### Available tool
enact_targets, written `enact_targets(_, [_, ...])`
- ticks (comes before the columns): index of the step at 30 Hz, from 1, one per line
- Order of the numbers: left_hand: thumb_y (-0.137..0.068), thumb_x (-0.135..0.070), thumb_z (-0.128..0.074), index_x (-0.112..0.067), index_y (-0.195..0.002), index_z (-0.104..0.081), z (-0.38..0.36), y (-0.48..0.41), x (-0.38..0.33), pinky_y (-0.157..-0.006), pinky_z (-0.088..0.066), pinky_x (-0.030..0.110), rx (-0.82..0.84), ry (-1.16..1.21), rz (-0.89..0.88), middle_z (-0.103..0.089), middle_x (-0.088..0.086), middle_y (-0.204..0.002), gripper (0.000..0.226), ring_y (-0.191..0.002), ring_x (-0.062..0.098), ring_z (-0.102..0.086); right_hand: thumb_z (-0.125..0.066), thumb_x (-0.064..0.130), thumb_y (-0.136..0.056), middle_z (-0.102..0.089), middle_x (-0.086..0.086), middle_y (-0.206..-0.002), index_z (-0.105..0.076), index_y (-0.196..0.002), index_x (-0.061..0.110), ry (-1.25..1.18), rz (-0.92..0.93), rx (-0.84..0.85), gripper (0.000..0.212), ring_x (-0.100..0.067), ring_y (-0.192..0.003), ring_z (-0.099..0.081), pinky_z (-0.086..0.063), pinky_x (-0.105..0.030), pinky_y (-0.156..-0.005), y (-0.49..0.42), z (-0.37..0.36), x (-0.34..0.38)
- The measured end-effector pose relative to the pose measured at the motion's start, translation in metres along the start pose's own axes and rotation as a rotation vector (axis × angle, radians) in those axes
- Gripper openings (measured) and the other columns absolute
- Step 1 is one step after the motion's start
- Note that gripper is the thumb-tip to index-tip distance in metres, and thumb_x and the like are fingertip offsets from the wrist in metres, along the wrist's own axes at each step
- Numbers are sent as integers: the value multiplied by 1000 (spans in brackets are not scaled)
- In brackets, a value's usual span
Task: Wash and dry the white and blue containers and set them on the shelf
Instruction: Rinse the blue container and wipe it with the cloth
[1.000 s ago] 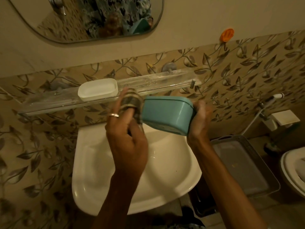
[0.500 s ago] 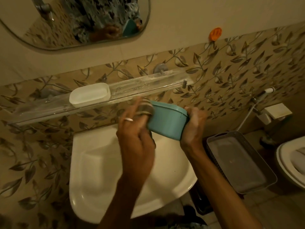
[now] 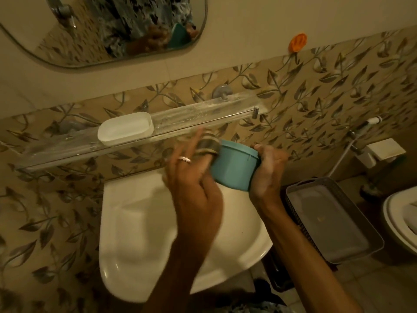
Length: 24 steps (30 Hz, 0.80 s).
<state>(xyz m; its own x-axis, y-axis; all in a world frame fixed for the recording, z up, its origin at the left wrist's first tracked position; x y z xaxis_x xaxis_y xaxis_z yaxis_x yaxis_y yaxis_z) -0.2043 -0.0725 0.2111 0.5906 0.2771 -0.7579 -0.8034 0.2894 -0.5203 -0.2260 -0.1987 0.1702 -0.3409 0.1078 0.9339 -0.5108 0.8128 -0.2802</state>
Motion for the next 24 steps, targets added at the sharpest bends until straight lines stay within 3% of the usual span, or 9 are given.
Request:
enact_targets(3, [-86, -6, -40, -16, -116, -62, -9, 31, -19, -104, -36, 55, 62, -53, -250, -51, -2, -138, 39, -133, 25, -41, -39, 16, -92, -54, 13, -41, -49, -45, 27, 53, 10, -30, 49, 4, -38, -50, -33, -9, -38, -2, 5, -3])
enact_targets(5, [-87, -1, -41, -8, -114, -65, -6, 34, -13, -102, -39, 51, 86, -9, -285, -56, 8, -134, 36, -128, 26, -47, -38, 13, -93, -51, 11, -41, -44, -49, 23, 36, -58, -70, 45, 2, -40, -47, -33, -15, -40, -3, 8, -6])
enact_targets(8, [-89, 7, -43, -10, -113, -61, 13, 26, 17, -92, -47, 22, -64, 142, -84, -64, 6, -112, 35, -107, 0, -58, -36, 33, -77, -52, -13, -64, -45, -55, 18, -92, -254, -140, 28, -25, -64, -50, -35, -36, -57, -7, 11, -9])
enact_targets(10, [-90, 1, -42, -19, -105, -62, 27, 18, 45, -80, -47, 17, -188, 139, 167, -65, -3, -95, 32, -88, -9, -58, -36, 36, -78, -47, -21, -76, -47, -65, 14, -233, -354, -147, 27, -31, -73, -47, -35, -38, -63, -8, 16, -12])
enact_targets(13, [-94, -1, -39, -17, -120, -61, 29, 11, 82, -96, -49, 31, -181, 391, 602, -69, -2, -106, 37, -102, 7, -64, -33, 36, -94, -64, -5, -67, -59, -69, 15, -446, -406, -60, 42, -21, -65, -62, -48, -25, -59, -5, 17, -11])
enact_targets(16, [-95, -5, -41, -4, -119, -59, 16, 20, 80, -82, -57, 33, -35, 788, 828, -74, 8, -97, 30, -92, 21, -70, -30, 50, -94, -72, 0, -67, -72, -65, 17, -607, -408, 44, 61, -15, -67, -70, -54, -23, -61, 1, 10, -13])
enact_targets(18, [-94, -27, -47, -8, -118, -62, 7, 30, 67, -77, -57, 33, 86, 948, 863, -73, 12, -103, 34, -94, 23, -70, -28, 58, -95, -73, 1, -66, -74, -63, 19, -651, -384, 110, 68, -14, -67, -71, -56, -23, -61, 7, 7, -14])
enact_targets(22, [-61, -69, -69, -15, -128, -56, 3, 40, 55, -88, -54, 43, 264, 1065, 807, -61, 17, -126, 87, -115, 32, -60, -76, 66, -57, -76, 0, -79, -78, -80, 15, -706, -344, 381, 56, -13, -74, -73, -59, -26, -61, 18, -2, -16])
enact_targets(24, [-51, -72, -74, -23, -115, -65, 4, 39, 55, -88, -54, 42, 257, 1051, 749, -65, 13, -122, 81, -113, 29, -62, -80, 67, -53, -72, -6, -73, -75, -73, 14, -593, -290, 420, 57, -21, -70, -70, -56, -30, -59, 19, -1, -23])
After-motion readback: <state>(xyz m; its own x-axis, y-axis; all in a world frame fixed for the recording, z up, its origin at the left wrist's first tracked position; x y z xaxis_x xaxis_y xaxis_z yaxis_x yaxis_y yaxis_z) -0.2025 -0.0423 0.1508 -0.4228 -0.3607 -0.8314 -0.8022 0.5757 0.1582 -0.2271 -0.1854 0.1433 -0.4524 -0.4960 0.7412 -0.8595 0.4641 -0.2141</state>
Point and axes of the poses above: each hand's wrist, its own y-axis away from the middle knuckle, its own z-axis out of the back of the hand, x = y × z, the point moved 2 cm from there along -y, towards the middle knuckle
